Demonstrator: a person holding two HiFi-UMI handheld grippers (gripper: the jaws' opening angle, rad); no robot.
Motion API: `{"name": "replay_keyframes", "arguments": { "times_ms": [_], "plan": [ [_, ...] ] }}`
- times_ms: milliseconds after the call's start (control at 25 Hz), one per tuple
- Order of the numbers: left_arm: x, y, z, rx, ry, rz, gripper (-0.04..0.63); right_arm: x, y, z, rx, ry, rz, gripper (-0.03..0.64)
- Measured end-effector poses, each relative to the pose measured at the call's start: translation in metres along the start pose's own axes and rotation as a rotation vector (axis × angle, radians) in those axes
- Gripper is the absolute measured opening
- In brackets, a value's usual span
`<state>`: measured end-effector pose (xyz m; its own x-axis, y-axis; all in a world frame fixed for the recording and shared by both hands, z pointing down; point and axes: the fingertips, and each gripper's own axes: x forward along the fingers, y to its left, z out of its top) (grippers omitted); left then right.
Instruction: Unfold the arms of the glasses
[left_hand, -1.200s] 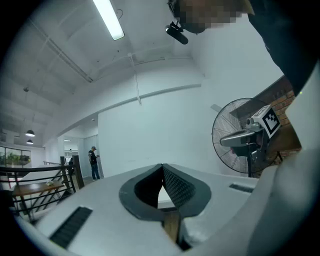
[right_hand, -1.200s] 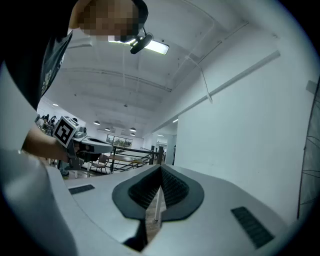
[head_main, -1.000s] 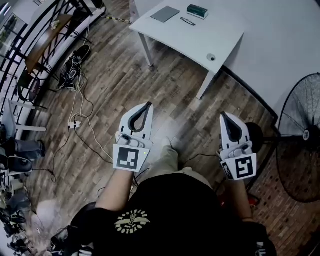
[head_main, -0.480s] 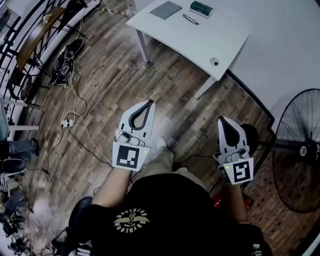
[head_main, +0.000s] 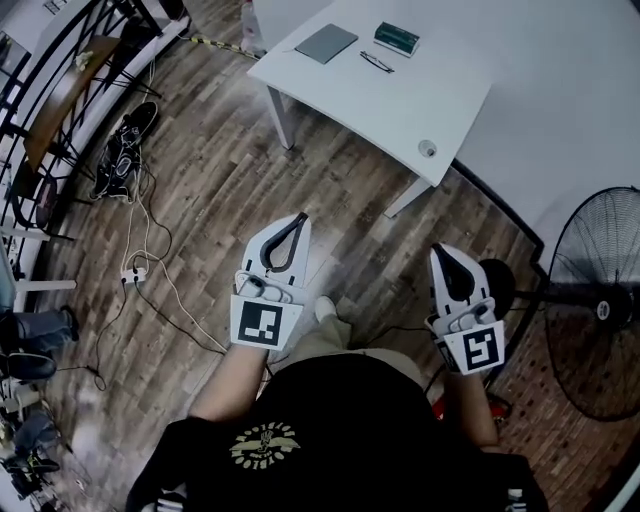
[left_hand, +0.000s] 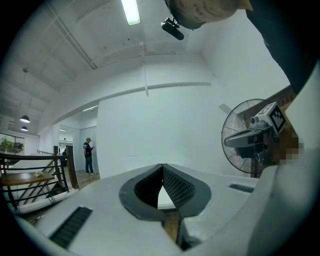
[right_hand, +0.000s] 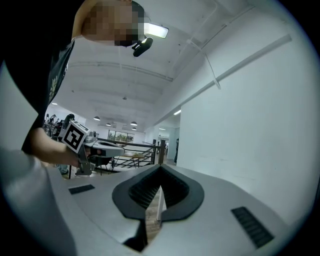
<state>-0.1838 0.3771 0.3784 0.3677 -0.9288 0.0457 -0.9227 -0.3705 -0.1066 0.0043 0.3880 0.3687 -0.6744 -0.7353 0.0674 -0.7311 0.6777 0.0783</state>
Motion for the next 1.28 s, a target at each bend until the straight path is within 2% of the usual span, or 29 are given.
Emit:
{"name": "replay_keyframes", "arguments": {
  "times_ms": [200, 440, 720, 920, 1080, 1280],
  "plan": [
    [0.004, 0.010, 0.008, 0.039, -0.022, -0.030, 0.008, 0.001, 0.002, 0.015, 0.016, -0.018, -0.029, 0.002],
    [-0.008, 0.013, 0.011, 0.011, -0.025, -0.022, 0.008, -0.004, -0.007, 0.038, 0.005, -0.046, -0.046, 0.002],
    [-0.006, 0.023, 0.003, 0.027, -0.011, 0.006, 0.008, 0.011, -0.009, 0.028, 0.047, -0.060, -0.025, 0.002],
    [0.012, 0.023, -0.001, 0.023, 0.022, 0.013, 0.008, 0.027, -0.029, 0.020, 0.065, -0.059, -0.014, 0.002],
    [0.031, 0.040, 0.003, 0.037, 0.009, 0.028, 0.008, 0.053, -0.045, 0.025, 0.064, -0.088, -0.013, 0.000],
    [0.064, 0.049, 0.008, 0.022, -0.011, 0.021, 0.008, 0.077, -0.063, 0.016, 0.036, -0.071, -0.005, 0.002]
  ]
}}
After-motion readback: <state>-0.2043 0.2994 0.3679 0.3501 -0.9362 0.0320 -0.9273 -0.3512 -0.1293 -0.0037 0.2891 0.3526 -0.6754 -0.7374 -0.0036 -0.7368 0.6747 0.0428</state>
